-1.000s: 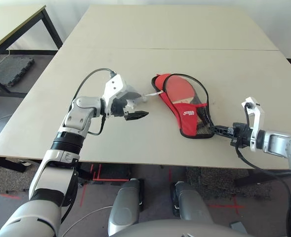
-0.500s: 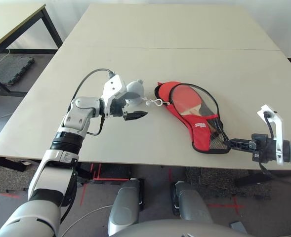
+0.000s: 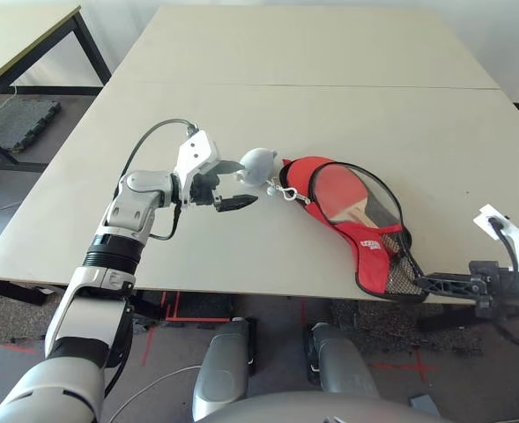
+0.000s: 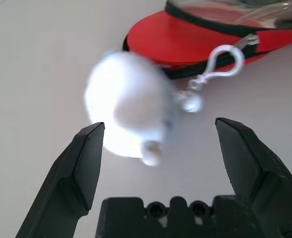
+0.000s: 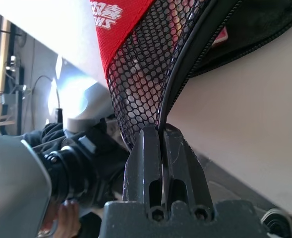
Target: Store the ping-pong paddle in its case and zip it.
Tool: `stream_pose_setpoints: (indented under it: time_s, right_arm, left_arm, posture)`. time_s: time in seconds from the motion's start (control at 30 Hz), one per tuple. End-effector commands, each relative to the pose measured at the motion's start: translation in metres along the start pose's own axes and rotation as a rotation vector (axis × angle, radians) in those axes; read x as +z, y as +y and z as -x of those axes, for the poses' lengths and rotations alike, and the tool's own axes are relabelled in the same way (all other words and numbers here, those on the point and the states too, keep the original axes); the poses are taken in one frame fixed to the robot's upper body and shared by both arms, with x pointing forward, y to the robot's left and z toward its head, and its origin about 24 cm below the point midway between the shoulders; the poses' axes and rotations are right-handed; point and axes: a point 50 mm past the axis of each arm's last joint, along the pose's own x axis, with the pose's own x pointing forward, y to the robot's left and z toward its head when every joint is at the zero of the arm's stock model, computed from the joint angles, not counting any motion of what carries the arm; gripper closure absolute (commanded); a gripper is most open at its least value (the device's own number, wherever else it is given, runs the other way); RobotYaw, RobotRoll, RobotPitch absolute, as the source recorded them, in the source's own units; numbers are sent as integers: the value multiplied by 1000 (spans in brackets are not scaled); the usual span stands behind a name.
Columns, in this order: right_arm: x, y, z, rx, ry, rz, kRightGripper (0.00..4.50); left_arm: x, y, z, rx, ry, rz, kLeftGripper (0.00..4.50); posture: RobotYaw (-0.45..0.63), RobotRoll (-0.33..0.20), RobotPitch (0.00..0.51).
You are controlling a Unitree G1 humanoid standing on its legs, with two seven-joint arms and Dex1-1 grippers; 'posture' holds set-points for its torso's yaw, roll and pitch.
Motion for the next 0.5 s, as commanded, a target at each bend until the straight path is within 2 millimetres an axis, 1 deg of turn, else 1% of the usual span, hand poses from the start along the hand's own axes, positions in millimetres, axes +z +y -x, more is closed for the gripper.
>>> stream_pose_setpoints:
  time_s: [0.03, 0.17, 0.4, 0.5]
  right_arm:
    - [-7, 6, 5, 20, 48, -20, 4478]
    - [-3, -2, 5, -47, 23, 12, 4478]
    - [20, -10, -3, -87, -56, 97, 4478]
    - [34, -16, -8, -120, -75, 154, 4478]
  left_arm:
    - [-1, 3, 5, 22, 7, 0, 0]
    - [-1, 3, 6, 27, 9, 0, 0]
    - [1, 3, 5, 30, 12, -9, 0]
    - [2, 4, 6, 37, 12, -12, 0]
  posture:
    - [80, 0, 143]
    - [76, 0, 142]
    - [80, 0, 137]
    - [85, 0, 134]
